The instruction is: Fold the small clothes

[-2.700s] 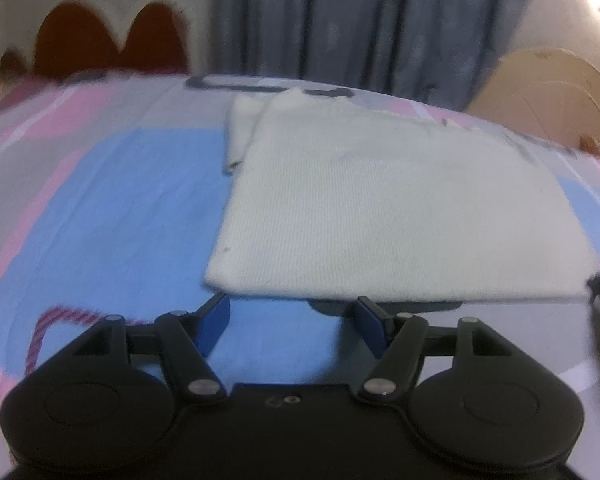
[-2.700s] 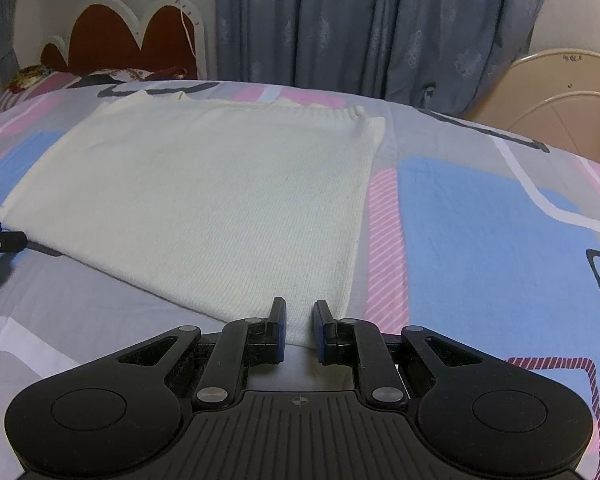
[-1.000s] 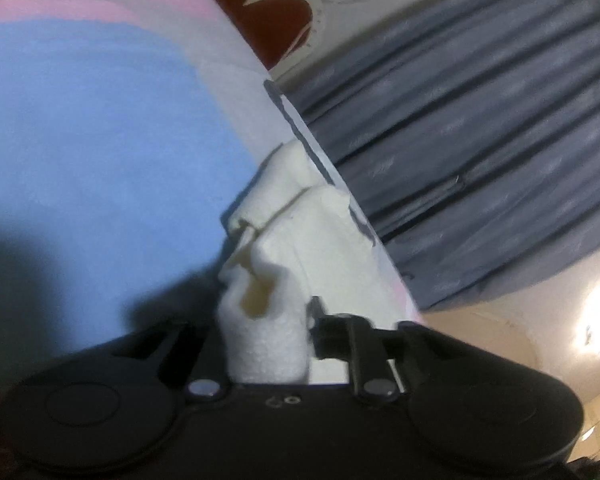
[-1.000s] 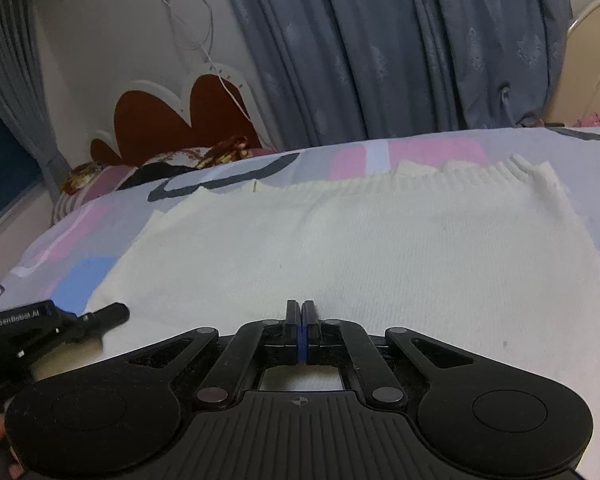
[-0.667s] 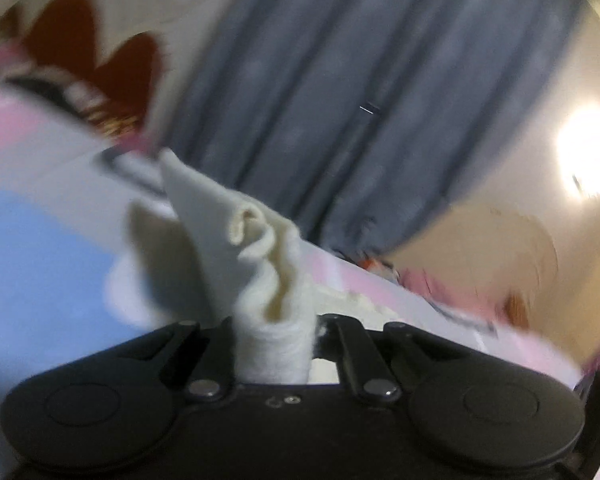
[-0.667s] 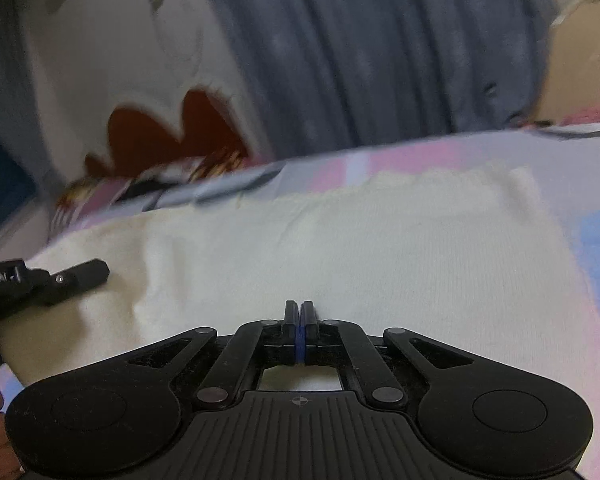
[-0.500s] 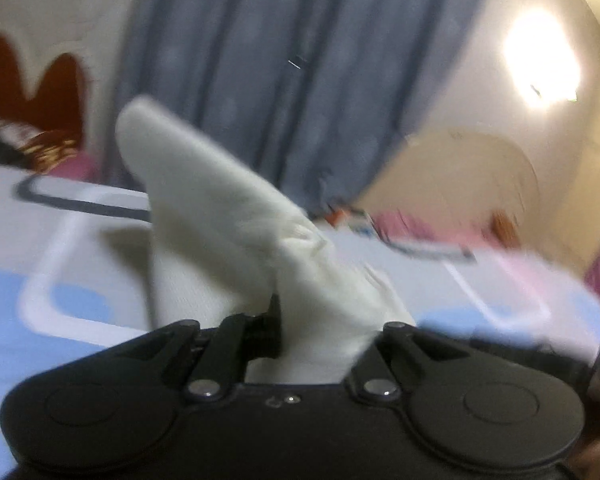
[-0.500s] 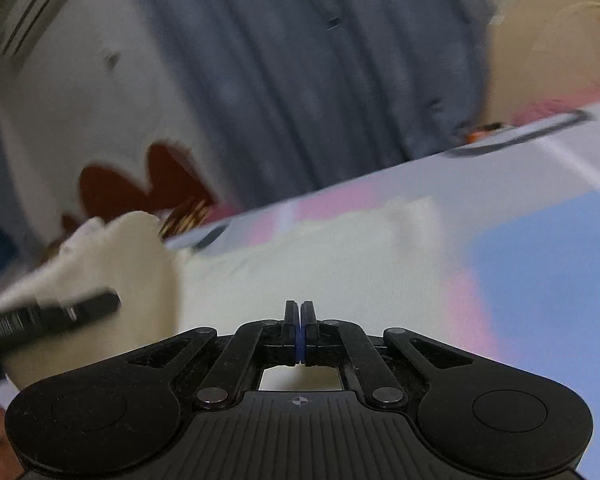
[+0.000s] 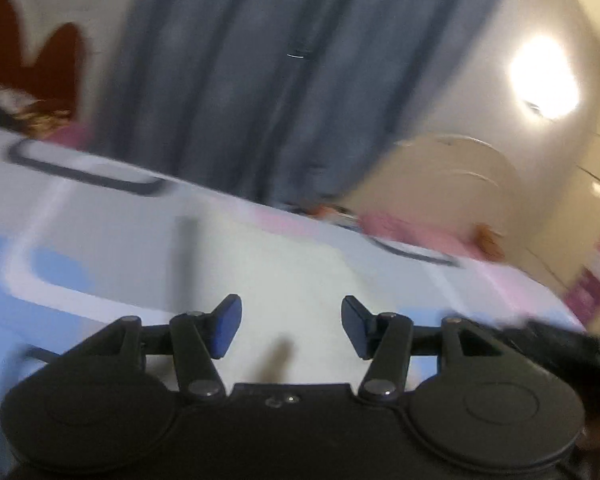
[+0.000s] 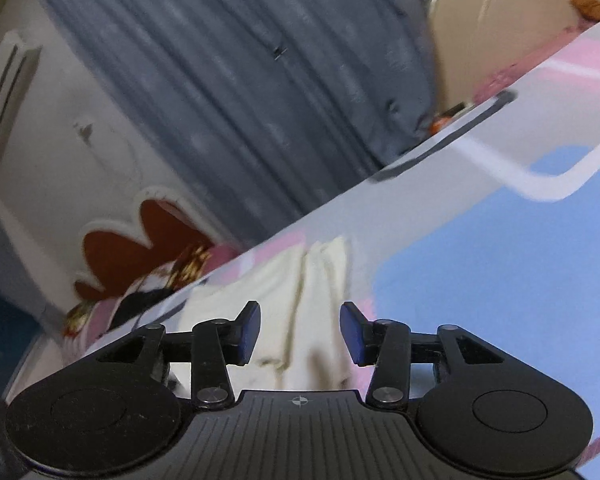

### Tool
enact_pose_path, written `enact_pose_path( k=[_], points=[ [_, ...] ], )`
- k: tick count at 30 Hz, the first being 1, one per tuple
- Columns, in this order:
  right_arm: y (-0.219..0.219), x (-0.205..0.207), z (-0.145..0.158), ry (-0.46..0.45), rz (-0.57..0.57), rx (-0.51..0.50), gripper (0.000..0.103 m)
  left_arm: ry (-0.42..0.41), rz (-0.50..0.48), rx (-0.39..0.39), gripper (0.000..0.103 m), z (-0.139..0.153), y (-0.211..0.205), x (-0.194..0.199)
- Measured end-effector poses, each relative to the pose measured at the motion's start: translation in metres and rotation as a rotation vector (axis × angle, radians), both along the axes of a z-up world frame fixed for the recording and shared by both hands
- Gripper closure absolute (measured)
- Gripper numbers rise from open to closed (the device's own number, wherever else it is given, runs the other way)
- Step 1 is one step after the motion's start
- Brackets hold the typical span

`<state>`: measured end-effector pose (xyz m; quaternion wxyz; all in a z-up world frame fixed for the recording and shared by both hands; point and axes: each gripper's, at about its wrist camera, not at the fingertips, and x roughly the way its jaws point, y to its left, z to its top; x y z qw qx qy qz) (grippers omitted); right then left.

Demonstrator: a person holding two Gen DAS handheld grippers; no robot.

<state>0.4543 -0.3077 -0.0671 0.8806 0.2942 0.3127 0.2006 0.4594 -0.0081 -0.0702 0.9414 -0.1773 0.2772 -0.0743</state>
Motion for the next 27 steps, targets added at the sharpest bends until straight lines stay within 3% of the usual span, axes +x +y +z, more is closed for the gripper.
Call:
enact_pose_path(
  k=[3, 6, 11, 15, 20, 21, 22, 25, 27],
  points=[
    [0.027, 0.010, -0.006, 0.015, 0.060, -0.032, 0.058, 0.077, 0.047, -0.050, 0.049, -0.016, 0.033, 0.019],
    [0.046, 0.025, -0.015, 0.050, 0.108, -0.055, 0.058, 0.131, 0.034, -0.040, 0.047, -0.031, 0.040, 0.023],
    [0.061, 0.040, -0.030, 0.095, 0.163, -0.075, 0.058, 0.139, 0.028, -0.026, 0.046, -0.039, 0.040, 0.010],
    [0.067, 0.044, -0.031, 0.096, 0.216, -0.028, 0.058, 0.141, 0.016, -0.022, 0.046, -0.039, 0.046, 0.018],
    [0.074, 0.057, -0.035, 0.125, 0.199, -0.024, 0.059, 0.148, 0.010, -0.019, 0.046, -0.044, 0.047, 0.034],
    [0.079, 0.058, -0.032, 0.120, 0.209, -0.056, 0.068, 0.149, 0.008, -0.008, 0.047, -0.043, 0.046, 0.035],
    [0.088, 0.059, -0.028, 0.109, 0.227, -0.108, 0.088, 0.146, 0.011, 0.003, 0.047, -0.041, 0.046, 0.037],
    [0.105, 0.050, -0.013, 0.033, 0.239, -0.238, 0.089, 0.125, 0.017, 0.026, 0.051, -0.032, 0.044, 0.036],
    [0.105, 0.041, -0.003, -0.019, 0.234, -0.263, 0.089, 0.123, 0.005, 0.070, 0.050, -0.028, 0.038, 0.038]
  ],
)
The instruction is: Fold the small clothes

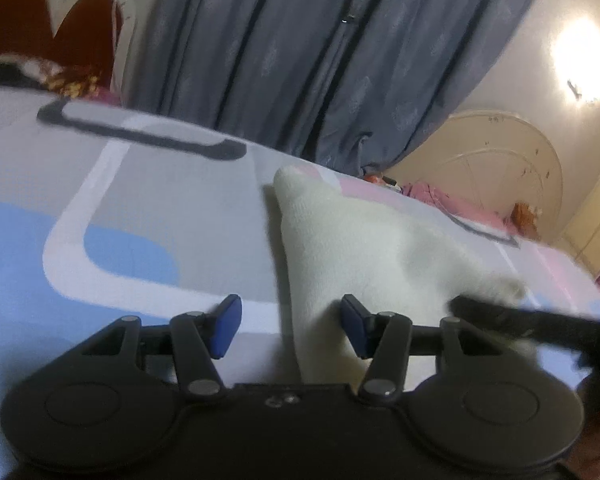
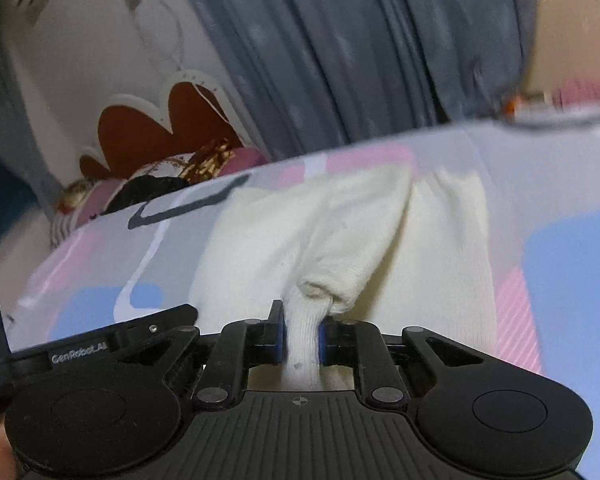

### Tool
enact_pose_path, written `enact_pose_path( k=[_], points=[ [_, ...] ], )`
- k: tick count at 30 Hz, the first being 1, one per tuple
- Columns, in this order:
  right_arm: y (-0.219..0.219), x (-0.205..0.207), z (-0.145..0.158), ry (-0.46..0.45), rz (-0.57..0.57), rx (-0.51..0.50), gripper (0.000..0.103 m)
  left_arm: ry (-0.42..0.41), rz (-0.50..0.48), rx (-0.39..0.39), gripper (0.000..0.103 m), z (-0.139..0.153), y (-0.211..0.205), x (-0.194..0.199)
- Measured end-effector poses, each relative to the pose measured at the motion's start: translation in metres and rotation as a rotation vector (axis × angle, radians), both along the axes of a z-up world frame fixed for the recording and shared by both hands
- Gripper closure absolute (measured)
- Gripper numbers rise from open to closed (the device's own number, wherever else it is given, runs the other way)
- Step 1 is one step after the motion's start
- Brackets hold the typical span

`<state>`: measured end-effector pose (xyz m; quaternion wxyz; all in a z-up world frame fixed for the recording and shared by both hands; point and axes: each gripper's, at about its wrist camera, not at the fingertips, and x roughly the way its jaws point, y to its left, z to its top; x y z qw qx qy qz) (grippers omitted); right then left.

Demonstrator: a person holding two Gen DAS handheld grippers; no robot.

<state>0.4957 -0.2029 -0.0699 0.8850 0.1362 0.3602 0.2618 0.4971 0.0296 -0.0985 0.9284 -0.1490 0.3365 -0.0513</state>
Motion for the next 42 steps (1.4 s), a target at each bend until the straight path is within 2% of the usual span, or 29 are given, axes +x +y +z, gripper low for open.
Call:
enact_pose_path(
  k=[3, 7, 9, 11, 13, 15, 16, 17, 18, 19, 21, 22, 23, 24, 25, 27, 28, 29, 30, 31, 34, 38, 40, 42],
  points=[
    [-0.011, -0.013, 0.012, -0.038, 0.006, 0.009, 0.089, -0.011, -0.065, 0.046, 0.055, 0.012, -0.021, 0.005],
    [-0.034, -0.024, 0.015, -0.059, -0.018, -0.002, 0.089, -0.001, -0.124, 0.115, 0.050, 0.015, -0.051, 0.010],
    [-0.046, -0.022, -0.003, -0.016, -0.053, -0.035, 0.089, 0.046, -0.141, 0.102, 0.050, 0.004, -0.060, 0.017],
    [-0.055, -0.012, -0.028, 0.089, -0.078, -0.011, 0.089, 0.049, -0.139, 0.110, 0.048, -0.002, -0.067, 0.020],
    [-0.064, -0.012, -0.035, 0.100, -0.095, 0.057, 0.089, 0.049, -0.140, 0.116, 0.047, -0.002, -0.067, 0.020],
    [-0.068, -0.017, -0.029, 0.081, -0.100, 0.072, 0.088, 0.043, -0.143, 0.109, 0.049, 0.005, -0.062, 0.017],
    [-0.071, -0.021, -0.025, 0.068, -0.109, 0.066, 0.077, 0.016, -0.137, 0.096, 0.050, 0.012, -0.058, 0.013],
    [-0.077, -0.025, -0.020, 0.046, -0.133, 0.054, 0.062, -0.019, -0.126, 0.092, 0.050, 0.018, -0.055, 0.010],
    [-0.082, -0.029, -0.014, 0.007, -0.162, 0.053, 0.055, -0.049, -0.120, 0.088, 0.051, 0.024, -0.052, 0.010],
    [-0.087, -0.029, -0.009, -0.031, -0.195, 0.062, 0.053, -0.077, -0.120, 0.070, 0.051, 0.028, -0.049, 0.013],
    [-0.095, -0.022, -0.003, -0.056, -0.259, 0.059, 0.054, -0.107, -0.131, 0.039, 0.052, 0.036, -0.051, 0.024],
    [-0.094, -0.018, 0.000, -0.085, -0.272, 0.048, 0.058, -0.128, -0.154, 0.023, 0.052, 0.039, -0.054, 0.030],
    [-0.091, -0.011, 0.004, -0.100, -0.260, 0.039, 0.072, -0.148, -0.186, 0.010, 0.052, 0.041, -0.060, 0.038],
    [-0.083, -0.003, 0.007, -0.107, -0.229, 0.027, 0.078, -0.145, -0.208, -0.006, 0.052, 0.041, -0.064, 0.048],
    [-0.073, 0.004, 0.007, -0.114, -0.203, 0.004, 0.083, -0.128, -0.220, -0.022, 0.052, 0.038, -0.068, 0.057],
    [-0.052, 0.020, 0.000, -0.102, -0.151, -0.064, 0.087, -0.030, -0.241, -0.062, 0.054, 0.019, -0.074, 0.085],
    [-0.041, 0.030, -0.015, -0.051, -0.126, -0.146, 0.091, 0.035, -0.250, -0.076, 0.063, 0.004, -0.074, 0.096],
    [-0.032, 0.040, -0.031, 0.001, -0.131, -0.217, 0.092, 0.049, -0.257, -0.117, 0.063, -0.005, -0.071, 0.100],
    [-0.034, 0.043, -0.037, -0.011, -0.151, -0.204, 0.092, 0.046, -0.248, -0.143, 0.064, -0.007, -0.069, 0.101],
    [-0.036, 0.046, -0.038, 0.009, -0.159, -0.184, 0.092, 0.050, -0.246, -0.134, 0.065, -0.005, -0.069, 0.100],
    [-0.040, 0.041, -0.034, 0.039, -0.146, -0.170, 0.092, 0.023, -0.259, -0.087, 0.065, -0.001, -0.073, 0.088],
    [-0.052, 0.023, -0.019, 0.002, -0.146, -0.154, 0.092, -0.069, -0.331, 0.186, 0.063, 0.012, -0.097, 0.044],
    [-0.060, -0.008, -0.010, -0.067, -0.136, -0.146, 0.092, -0.111, -0.340, 0.341, 0.063, 0.012, -0.105, 0.018],
    [-0.064, -0.032, -0.013, -0.046, -0.114, -0.120, 0.092, -0.134, -0.331, 0.410, 0.062, 0.007, -0.113, -0.004]
  ],
)
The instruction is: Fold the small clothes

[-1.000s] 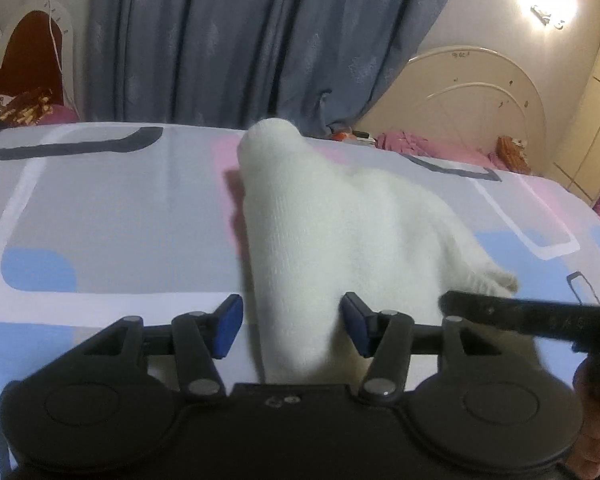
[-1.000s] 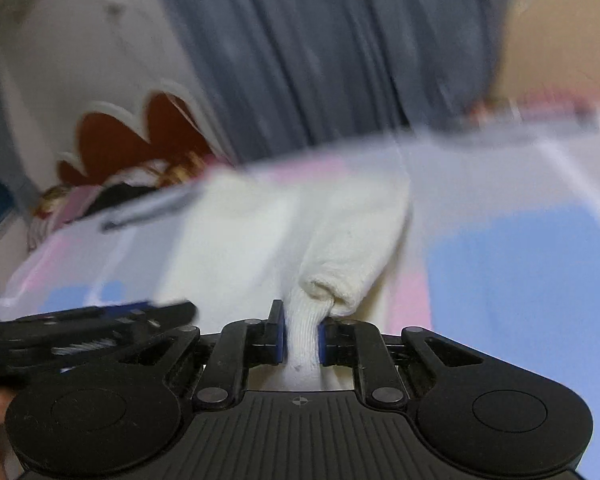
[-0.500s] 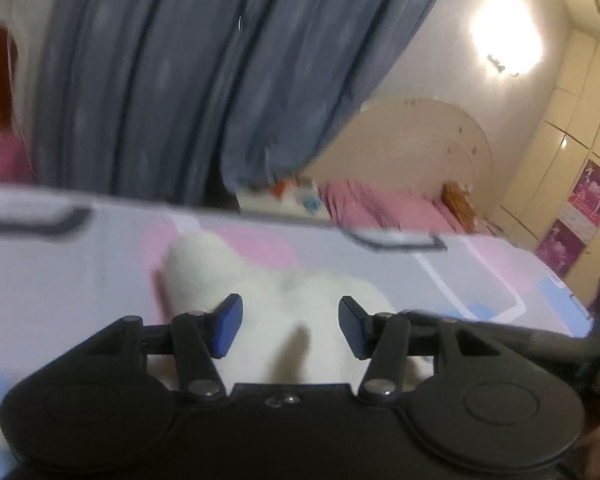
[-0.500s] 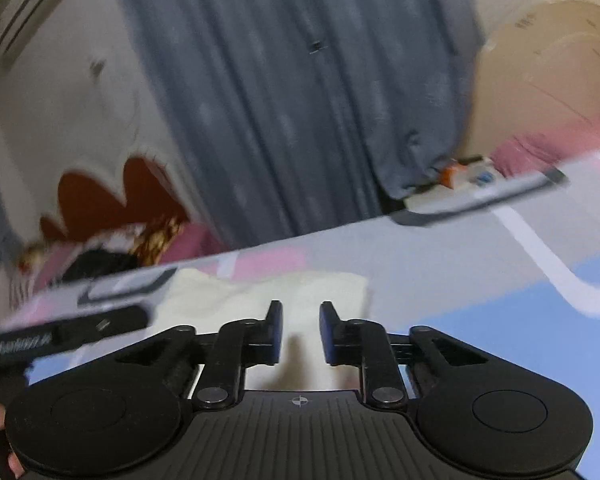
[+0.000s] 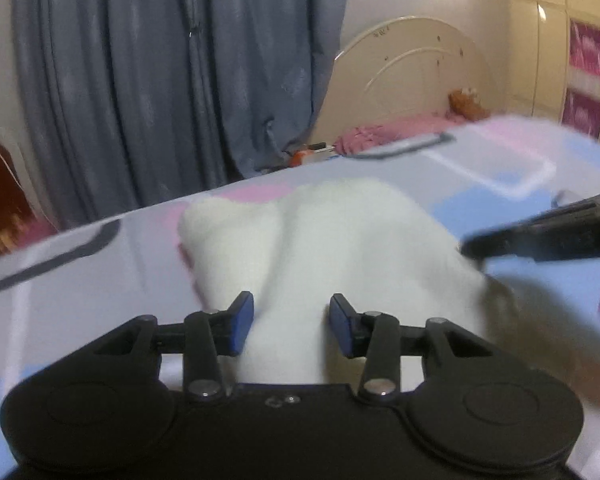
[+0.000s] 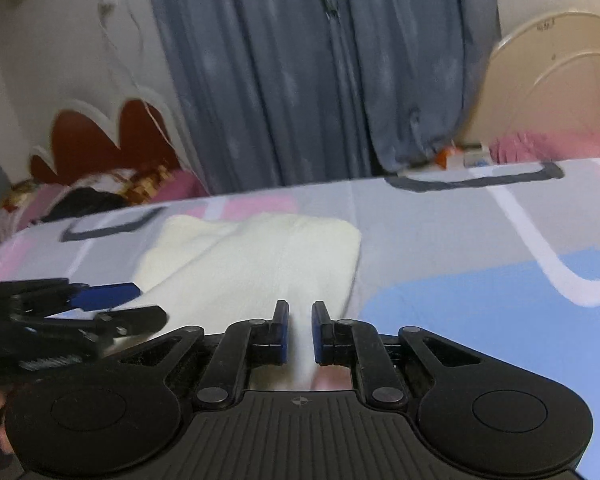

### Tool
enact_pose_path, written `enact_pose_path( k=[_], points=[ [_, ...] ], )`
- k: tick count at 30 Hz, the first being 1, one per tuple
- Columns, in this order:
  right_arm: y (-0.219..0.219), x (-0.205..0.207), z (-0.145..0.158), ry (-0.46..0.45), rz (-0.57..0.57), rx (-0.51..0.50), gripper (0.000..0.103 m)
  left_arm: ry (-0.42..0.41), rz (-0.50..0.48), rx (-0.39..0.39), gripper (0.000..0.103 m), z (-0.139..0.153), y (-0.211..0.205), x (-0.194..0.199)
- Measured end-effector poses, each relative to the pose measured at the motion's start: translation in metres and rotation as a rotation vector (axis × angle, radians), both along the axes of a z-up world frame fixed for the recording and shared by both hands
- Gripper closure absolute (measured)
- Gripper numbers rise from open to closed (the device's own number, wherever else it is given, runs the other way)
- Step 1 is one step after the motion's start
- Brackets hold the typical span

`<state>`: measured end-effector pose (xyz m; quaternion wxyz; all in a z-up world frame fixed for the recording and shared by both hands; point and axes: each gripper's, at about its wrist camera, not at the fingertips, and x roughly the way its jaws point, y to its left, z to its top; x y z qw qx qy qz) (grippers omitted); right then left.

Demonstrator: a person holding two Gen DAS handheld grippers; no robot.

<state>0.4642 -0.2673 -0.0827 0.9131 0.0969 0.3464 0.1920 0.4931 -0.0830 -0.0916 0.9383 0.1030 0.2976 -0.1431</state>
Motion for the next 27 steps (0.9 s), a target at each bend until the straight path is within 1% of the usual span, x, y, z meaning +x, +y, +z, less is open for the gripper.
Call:
enact_pose_path(
  k=[1, 3, 4, 5, 7, 8, 10, 11, 12, 13, 14, 16, 20, 22, 25, 27],
  points=[
    [0.001, -0.012, -0.009, 0.034, 0.026, -0.016, 0.092, -0.005, 0.003, 0.019, 0.061, -0.003, -0.001, -0.009],
    [0.010, -0.029, -0.027, 0.065, 0.039, -0.107, 0.092, -0.001, 0.021, 0.048, 0.059, -0.006, -0.003, -0.026],
    [0.010, -0.037, -0.030, 0.041, 0.028, -0.132, 0.092, 0.014, 0.039, 0.029, 0.061, -0.004, 0.001, -0.033],
    [0.010, -0.043, -0.028, 0.038, 0.023, -0.145, 0.092, 0.025, 0.049, -0.019, 0.061, 0.000, 0.006, -0.042],
    [0.006, -0.059, -0.015, -0.002, 0.005, -0.135, 0.092, 0.034, 0.082, -0.098, 0.060, 0.008, 0.016, -0.059],
    [0.004, -0.069, -0.006, -0.033, 0.003, -0.118, 0.092, 0.053, 0.088, -0.116, 0.060, 0.009, 0.017, -0.062],
    [0.007, -0.086, 0.001, -0.056, 0.025, -0.091, 0.092, 0.103, 0.111, -0.118, 0.058, 0.000, 0.018, -0.065],
    [0.011, -0.092, 0.000, -0.042, 0.045, -0.091, 0.092, 0.146, 0.137, -0.120, 0.058, -0.008, 0.019, -0.065],
    [0.018, -0.092, -0.009, 0.006, 0.066, -0.107, 0.092, 0.164, 0.159, -0.159, 0.057, -0.012, 0.025, -0.068],
    [0.023, -0.089, -0.024, 0.078, 0.077, -0.147, 0.092, 0.173, 0.182, -0.206, 0.057, -0.015, 0.031, -0.071],
    [0.021, -0.094, -0.030, 0.050, 0.062, -0.133, 0.091, 0.183, 0.198, -0.231, 0.057, -0.015, 0.035, -0.074],
    [0.020, -0.092, -0.029, 0.074, 0.046, -0.117, 0.091, 0.184, 0.211, -0.234, 0.057, -0.014, 0.036, -0.082],
    [0.030, -0.094, -0.025, 0.052, 0.071, -0.194, 0.091, 0.192, 0.222, -0.223, 0.057, -0.010, 0.038, -0.089],
    [0.035, -0.097, -0.018, 0.047, 0.061, -0.209, 0.091, 0.200, 0.232, -0.227, 0.057, -0.007, 0.038, -0.092],
    [0.036, -0.113, 0.005, -0.032, 0.062, -0.138, 0.091, 0.197, 0.231, -0.204, 0.057, -0.006, 0.035, -0.095],
    [0.042, -0.115, 0.005, -0.058, 0.070, -0.133, 0.091, 0.207, 0.245, -0.222, 0.056, -0.009, 0.038, -0.093]
  ],
)
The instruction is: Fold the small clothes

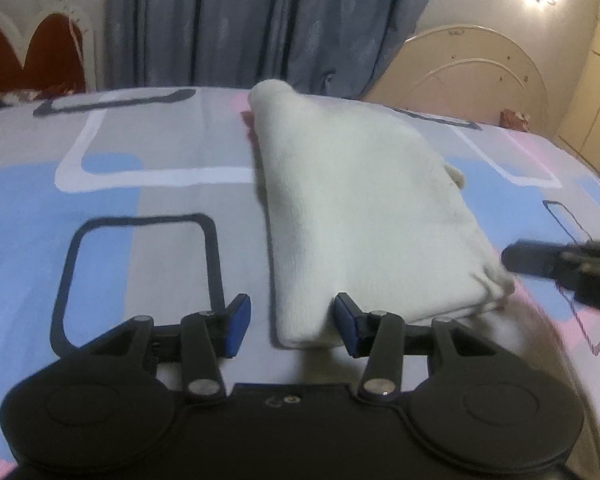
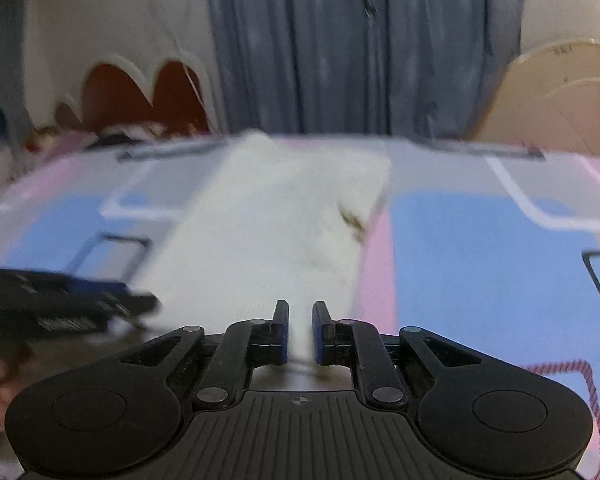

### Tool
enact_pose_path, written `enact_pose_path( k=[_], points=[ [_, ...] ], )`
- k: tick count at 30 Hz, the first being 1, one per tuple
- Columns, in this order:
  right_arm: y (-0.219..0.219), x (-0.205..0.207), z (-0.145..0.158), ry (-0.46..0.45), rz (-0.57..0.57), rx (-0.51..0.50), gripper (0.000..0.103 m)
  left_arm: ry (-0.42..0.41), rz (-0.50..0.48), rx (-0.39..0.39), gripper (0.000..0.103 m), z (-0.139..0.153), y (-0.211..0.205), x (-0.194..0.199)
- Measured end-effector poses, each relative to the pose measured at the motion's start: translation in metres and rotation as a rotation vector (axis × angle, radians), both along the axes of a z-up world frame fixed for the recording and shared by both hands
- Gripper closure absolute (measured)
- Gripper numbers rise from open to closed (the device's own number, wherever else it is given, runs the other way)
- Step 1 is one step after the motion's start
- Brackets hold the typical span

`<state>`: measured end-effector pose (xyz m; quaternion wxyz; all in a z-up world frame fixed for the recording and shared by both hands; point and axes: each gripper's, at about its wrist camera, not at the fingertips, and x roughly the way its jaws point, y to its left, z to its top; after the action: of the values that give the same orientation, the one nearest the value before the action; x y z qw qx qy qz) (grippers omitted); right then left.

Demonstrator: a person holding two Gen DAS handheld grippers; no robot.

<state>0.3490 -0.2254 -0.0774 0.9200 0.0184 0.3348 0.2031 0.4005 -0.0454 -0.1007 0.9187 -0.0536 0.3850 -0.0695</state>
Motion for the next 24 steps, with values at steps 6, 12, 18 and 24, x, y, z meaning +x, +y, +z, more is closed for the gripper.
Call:
enact_pose_path(
  k=[6, 12, 18, 24],
  points=[
    [0.016, 0.012, -0.030, 0.082, -0.005, -0.083, 0.091, -0.007, 0.000, 0.028, 0.055, -0.001, -0.006, -0.003],
    [0.010, 0.010, -0.033, 0.099, -0.025, -0.037, 0.091, -0.010, 0.002, 0.026, 0.054, -0.003, -0.004, -0.004],
    [0.005, 0.011, -0.010, 0.071, -0.057, -0.019, 0.091, -0.070, 0.037, 0.005, 0.045, 0.023, 0.000, -0.006],
    [0.001, 0.043, 0.020, 0.001, -0.108, 0.080, 0.091, -0.147, 0.040, -0.008, 0.044, 0.048, -0.004, 0.032]
  ],
)
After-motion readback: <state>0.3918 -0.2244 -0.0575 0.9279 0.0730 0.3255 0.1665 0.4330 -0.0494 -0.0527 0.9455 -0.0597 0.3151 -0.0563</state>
